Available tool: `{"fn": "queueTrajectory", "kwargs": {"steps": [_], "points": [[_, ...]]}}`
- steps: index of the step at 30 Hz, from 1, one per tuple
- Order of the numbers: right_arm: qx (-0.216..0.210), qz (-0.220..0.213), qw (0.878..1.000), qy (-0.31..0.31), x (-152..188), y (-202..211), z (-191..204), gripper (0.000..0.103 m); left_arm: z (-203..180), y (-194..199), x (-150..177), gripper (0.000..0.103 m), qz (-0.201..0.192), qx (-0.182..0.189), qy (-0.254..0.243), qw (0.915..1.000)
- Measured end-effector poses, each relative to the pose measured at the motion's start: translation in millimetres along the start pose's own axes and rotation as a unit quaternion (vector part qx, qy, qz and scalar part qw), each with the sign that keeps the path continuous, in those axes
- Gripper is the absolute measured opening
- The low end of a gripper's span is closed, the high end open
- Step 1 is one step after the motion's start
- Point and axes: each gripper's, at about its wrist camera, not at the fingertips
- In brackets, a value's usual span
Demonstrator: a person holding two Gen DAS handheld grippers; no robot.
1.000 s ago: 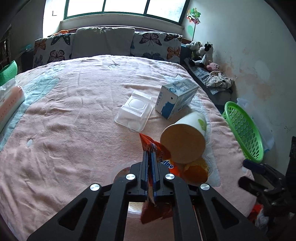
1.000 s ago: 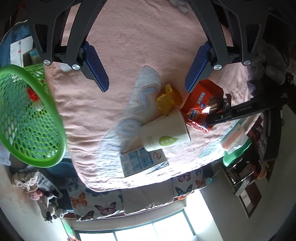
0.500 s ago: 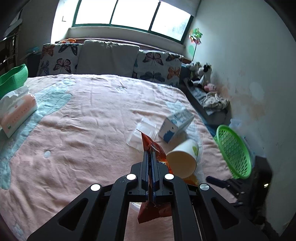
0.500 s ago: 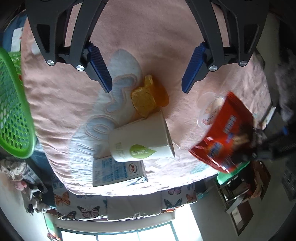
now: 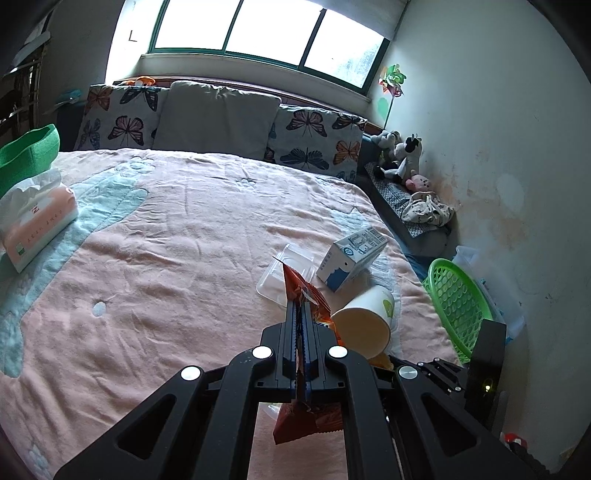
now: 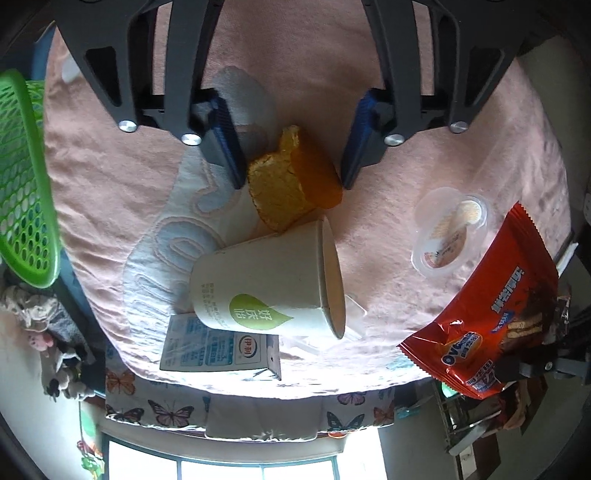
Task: Collect trash
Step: 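Grasp the orange peel with the right tool while the left holds the red bag, then drop the orange peel into the basket with the right tool while the left holds the bag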
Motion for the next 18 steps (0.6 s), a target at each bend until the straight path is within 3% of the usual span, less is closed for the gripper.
{"fn": "queueTrajectory", "kwargs": {"steps": [4, 14, 18], "points": [[-0.007, -0.008, 1.0, -0.008, 1, 7, -4, 0.041, -6, 3, -3, 0.003, -0.005, 0.006, -0.007, 0.9999], [-0.024, -0.03, 0.998, -0.05, 2, 50, -28, 0.039, -30, 7, -15, 0.003, -0.015, 0.037, -0.026, 0.9989], [-0.01, -0.048, 0.996, -0.076, 0, 70, -53, 0.039, -50, 2, -24, 0.003, -0.016, 0.056, -0.042, 0.9974]]}}
Point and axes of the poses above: each gripper's, at about its wrist camera, not at the fingertips, and y roughly against the way its jaws point, z to its left, x to its underside, and after that the axes turned 13 degrees about -y, right-handed
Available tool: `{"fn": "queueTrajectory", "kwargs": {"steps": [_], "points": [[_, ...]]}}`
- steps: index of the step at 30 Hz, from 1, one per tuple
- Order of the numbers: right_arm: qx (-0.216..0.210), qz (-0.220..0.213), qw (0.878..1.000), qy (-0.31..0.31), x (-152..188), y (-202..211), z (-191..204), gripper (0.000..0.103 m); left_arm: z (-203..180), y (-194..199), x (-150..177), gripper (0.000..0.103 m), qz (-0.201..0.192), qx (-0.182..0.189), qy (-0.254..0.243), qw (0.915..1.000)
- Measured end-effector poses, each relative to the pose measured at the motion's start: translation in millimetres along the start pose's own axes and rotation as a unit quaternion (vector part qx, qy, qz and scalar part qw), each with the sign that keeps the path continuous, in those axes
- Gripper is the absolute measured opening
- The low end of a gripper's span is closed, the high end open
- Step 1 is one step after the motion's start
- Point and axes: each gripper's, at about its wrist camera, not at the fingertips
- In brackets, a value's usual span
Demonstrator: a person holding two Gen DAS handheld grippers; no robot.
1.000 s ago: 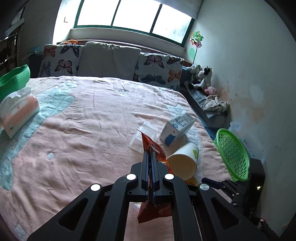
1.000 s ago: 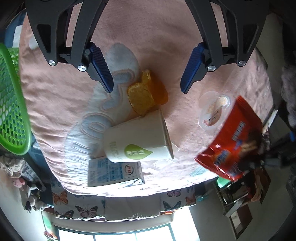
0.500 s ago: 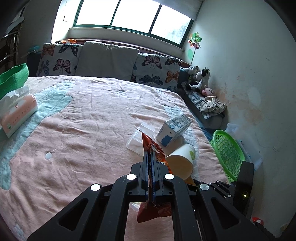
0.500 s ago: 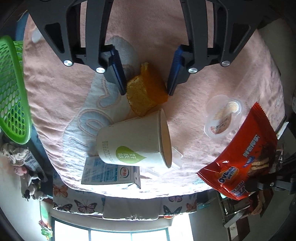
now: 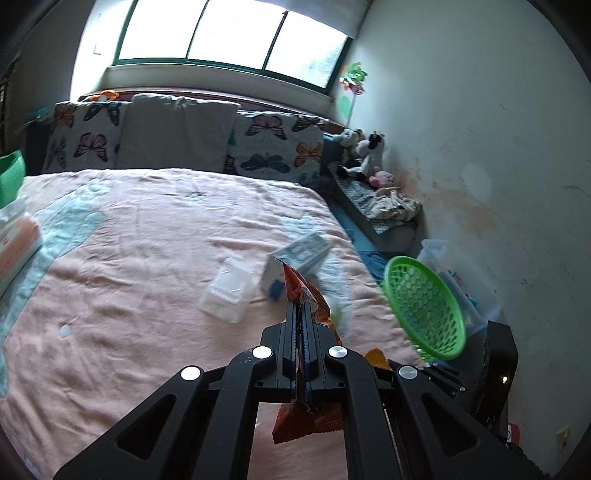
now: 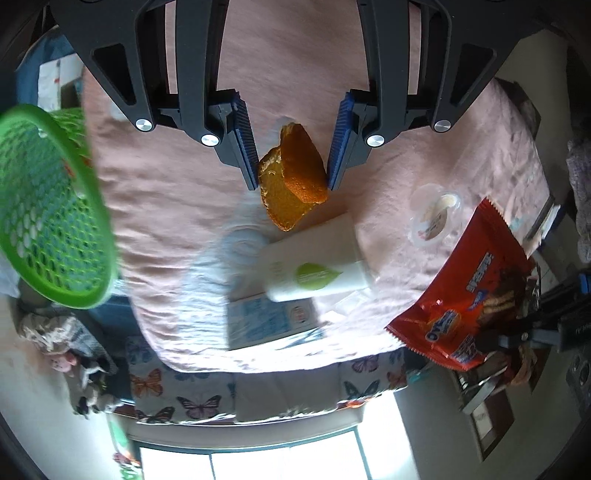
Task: Collect trash
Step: 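Drop the orange peel into the basket with the right tool while the left holds the bag, then open the left tool over the green basket to drop the red bag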
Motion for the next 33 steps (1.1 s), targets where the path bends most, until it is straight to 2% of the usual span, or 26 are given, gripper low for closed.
{"fn": "queueTrajectory", "kwargs": {"steps": [10, 18, 23, 25, 27, 33], "points": [[0.068, -0.054, 0.993, -0.078, -25, 39, -90, 0.039, -57, -35, -34, 0.003, -0.002, 0.045, -0.041, 0.9981], [0.11, -0.061, 0.982, -0.144, -34, 47, -170, 0.041, -101, -73, -58, 0.003, 0.01, 0.068, -0.072, 0.9951], [0.119, -0.067, 0.977, -0.162, -40, 48, -198, 0.043, -126, -95, -73, 0.003, 0.014, 0.075, -0.09, 0.993], [0.116, -0.068, 0.977, -0.168, -42, 47, -206, 0.054, -139, -105, -79, 0.003, 0.014, 0.076, -0.099, 0.9921], [0.12, -0.075, 0.976, -0.168, -43, 49, -211, 0.06, -150, -113, -83, 0.003, 0.014, 0.079, -0.108, 0.991], [0.116, -0.082, 0.974, -0.175, -37, 59, -218, 0.061, -178, -141, -92, 0.003, 0.019, 0.088, -0.129, 0.9875]]}}
Point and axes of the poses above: each gripper's, at about its wrist camera, not at the fingertips, and y roughly against the way its jaws point, z to its left, x to its underside, and after that the axes turned 13 degrees about -y, right-handed
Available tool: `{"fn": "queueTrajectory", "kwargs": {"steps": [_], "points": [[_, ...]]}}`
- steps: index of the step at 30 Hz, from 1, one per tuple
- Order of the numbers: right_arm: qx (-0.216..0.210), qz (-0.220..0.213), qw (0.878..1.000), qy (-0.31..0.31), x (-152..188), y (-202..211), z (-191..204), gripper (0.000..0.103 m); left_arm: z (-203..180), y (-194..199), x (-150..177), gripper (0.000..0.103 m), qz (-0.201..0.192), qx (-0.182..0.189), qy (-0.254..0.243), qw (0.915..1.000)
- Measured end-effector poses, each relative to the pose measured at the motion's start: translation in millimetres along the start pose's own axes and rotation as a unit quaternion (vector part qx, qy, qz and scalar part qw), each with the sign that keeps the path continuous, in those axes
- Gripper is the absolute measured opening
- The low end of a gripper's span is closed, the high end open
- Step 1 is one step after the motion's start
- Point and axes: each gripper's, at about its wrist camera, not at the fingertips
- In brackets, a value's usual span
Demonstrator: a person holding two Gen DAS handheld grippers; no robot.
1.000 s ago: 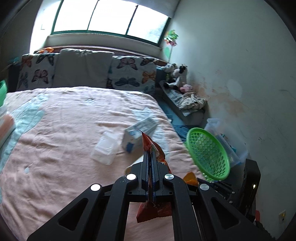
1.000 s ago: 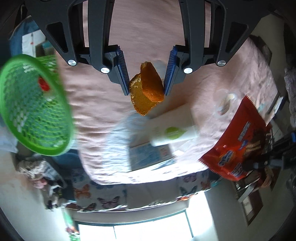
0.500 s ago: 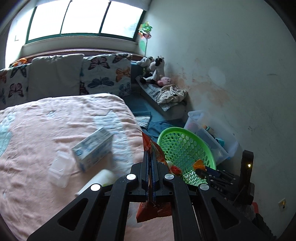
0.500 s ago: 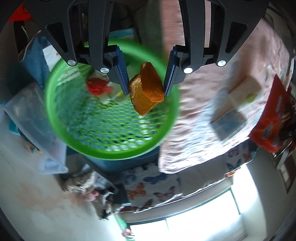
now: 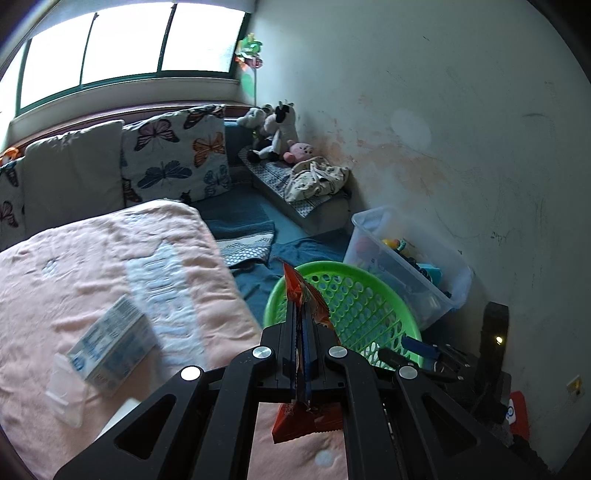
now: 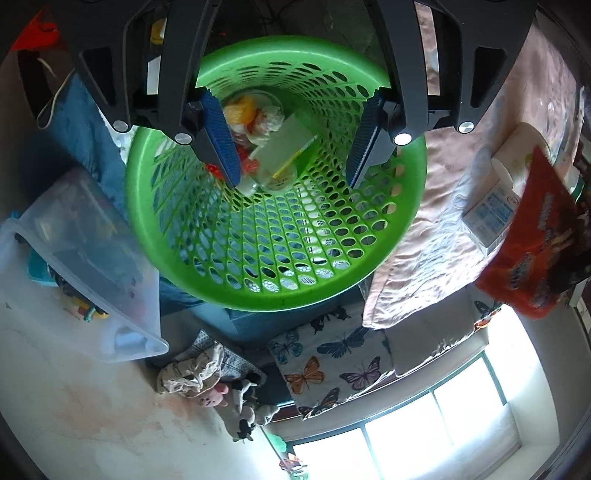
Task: Collect trash
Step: 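Open the left tool over the green basket to drop the red bag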
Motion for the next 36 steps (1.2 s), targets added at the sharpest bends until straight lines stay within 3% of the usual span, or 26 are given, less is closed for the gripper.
{"fn": "queueTrajectory", "kwargs": {"steps": [16, 18, 21, 23, 32, 36], "points": [[-0.012, -0.021, 0.999, -0.022, 19, 40, -22, 0.067, -43, -85, -5, 0.003, 0.054, 0.031, -0.027, 0.9977], [-0.014, -0.02, 0.999, -0.025, 22, 42, -23, 0.067, -46, -91, -4, 0.01, 0.06, 0.034, -0.025, 0.9973], [-0.016, -0.02, 0.999, -0.027, 26, 46, -23, 0.067, -49, -94, 0, 0.032, 0.066, 0.027, -0.028, 0.9971], [-0.018, -0.02, 0.999, -0.028, 27, 48, -23, 0.067, -50, -92, 2, 0.041, 0.062, 0.028, -0.027, 0.9973], [-0.035, -0.026, 0.999, -0.025, 38, 65, -6, 0.072, -39, -48, 19, 0.041, 0.041, 0.002, -0.027, 0.9988], [-0.052, -0.02, 0.998, -0.018, 44, 67, 11, 0.075, -24, -16, 34, 0.049, 0.027, -0.019, -0.018, 0.9993]]}}
Point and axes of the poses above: each gripper's, at about its wrist camera, not at the fingertips, and y roughly against the way its jaws point, z to its left, x to its underside, and after that the axes turned 13 degrees about -y, right-handed
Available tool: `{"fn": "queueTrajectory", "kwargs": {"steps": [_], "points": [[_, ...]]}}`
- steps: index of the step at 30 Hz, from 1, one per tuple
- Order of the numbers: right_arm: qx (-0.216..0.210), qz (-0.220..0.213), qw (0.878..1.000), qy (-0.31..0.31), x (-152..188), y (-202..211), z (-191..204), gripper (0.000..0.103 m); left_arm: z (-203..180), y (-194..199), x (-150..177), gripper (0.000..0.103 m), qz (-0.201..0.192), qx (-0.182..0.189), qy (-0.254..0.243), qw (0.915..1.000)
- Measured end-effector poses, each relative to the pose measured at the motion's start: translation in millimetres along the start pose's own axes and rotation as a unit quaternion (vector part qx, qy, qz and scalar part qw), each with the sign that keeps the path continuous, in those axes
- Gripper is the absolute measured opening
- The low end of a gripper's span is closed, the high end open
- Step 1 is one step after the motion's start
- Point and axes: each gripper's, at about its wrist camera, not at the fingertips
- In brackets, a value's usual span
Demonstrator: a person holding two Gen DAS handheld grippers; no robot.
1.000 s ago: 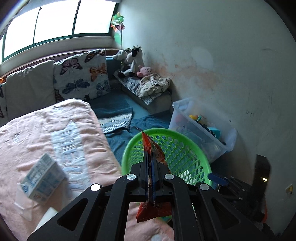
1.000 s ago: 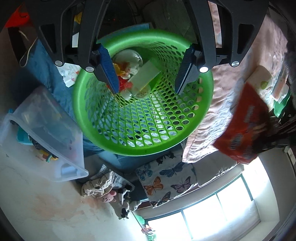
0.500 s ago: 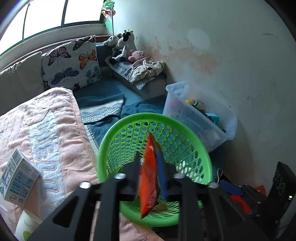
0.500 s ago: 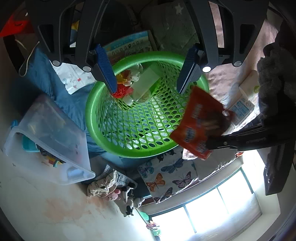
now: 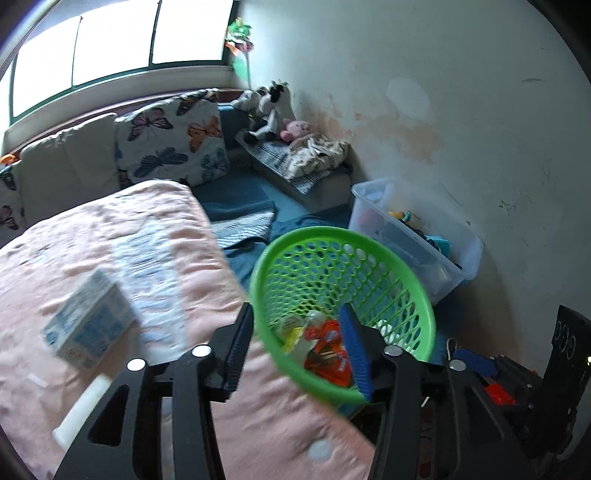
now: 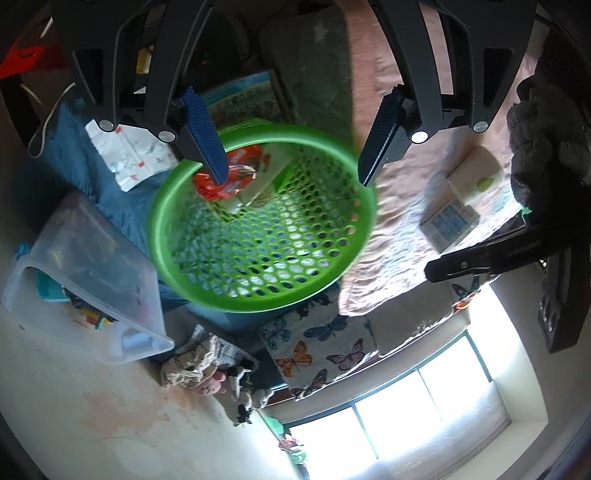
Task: Collect trash
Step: 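Open the left tool over the green basket to drop the red bag, then grasp the round clear container with printed lid using the left tool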
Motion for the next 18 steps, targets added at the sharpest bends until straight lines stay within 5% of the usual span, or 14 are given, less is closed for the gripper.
{"fn": "queueTrajectory", "kwargs": {"steps": [11, 18], "points": [[-0.035, 0.022, 0.998, 0.042, 24, -11, 66, 0.082, 61, 86, 62, 0.067, -0.036, -0.079, 0.032, 0.9957], [-0.057, 0.035, 0.995, 0.068, 34, -20, 101, 0.082, 107, 120, 115, 0.082, -0.019, -0.132, 0.053, 0.9896]]}}
Point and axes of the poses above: each gripper's, at about its wrist camera, not at the fingertips, and y roughly against the way its jaws point, z to its left, x to its underside, and after that the axes turned 13 degrees about -y, right-handed
